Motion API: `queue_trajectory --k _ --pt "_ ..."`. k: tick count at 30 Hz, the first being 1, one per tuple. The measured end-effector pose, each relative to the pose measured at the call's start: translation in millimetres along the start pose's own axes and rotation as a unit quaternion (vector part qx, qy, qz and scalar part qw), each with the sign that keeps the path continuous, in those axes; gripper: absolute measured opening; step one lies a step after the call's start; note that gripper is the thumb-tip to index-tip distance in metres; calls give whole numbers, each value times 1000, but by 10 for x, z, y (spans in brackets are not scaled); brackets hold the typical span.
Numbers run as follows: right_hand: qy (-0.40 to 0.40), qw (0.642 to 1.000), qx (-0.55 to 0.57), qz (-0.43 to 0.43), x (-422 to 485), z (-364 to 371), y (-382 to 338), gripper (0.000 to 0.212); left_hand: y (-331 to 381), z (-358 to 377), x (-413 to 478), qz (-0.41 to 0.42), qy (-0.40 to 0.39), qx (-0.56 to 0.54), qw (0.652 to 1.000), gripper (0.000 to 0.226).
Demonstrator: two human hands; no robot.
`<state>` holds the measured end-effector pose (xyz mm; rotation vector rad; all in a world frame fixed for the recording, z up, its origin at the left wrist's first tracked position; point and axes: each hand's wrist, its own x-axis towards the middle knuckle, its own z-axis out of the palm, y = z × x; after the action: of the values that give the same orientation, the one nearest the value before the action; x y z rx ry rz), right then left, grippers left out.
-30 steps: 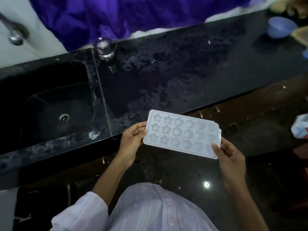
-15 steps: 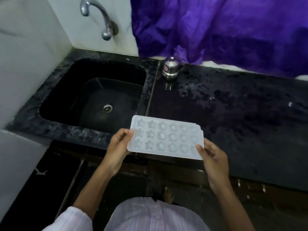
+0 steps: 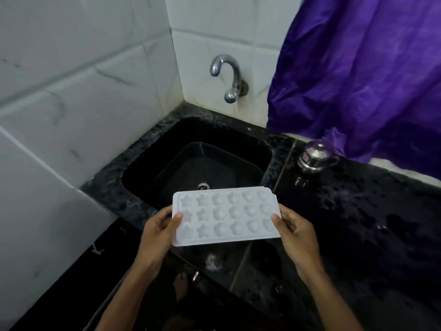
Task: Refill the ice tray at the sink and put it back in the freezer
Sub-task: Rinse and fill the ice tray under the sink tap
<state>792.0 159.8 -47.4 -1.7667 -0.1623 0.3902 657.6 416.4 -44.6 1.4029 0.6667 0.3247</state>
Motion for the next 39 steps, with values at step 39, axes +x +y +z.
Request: queue_trajectory --k 39 --pt "149 945 241 163 4096 1668 -1563 40 857 -1019 2841 -1 -43 -51 998 19"
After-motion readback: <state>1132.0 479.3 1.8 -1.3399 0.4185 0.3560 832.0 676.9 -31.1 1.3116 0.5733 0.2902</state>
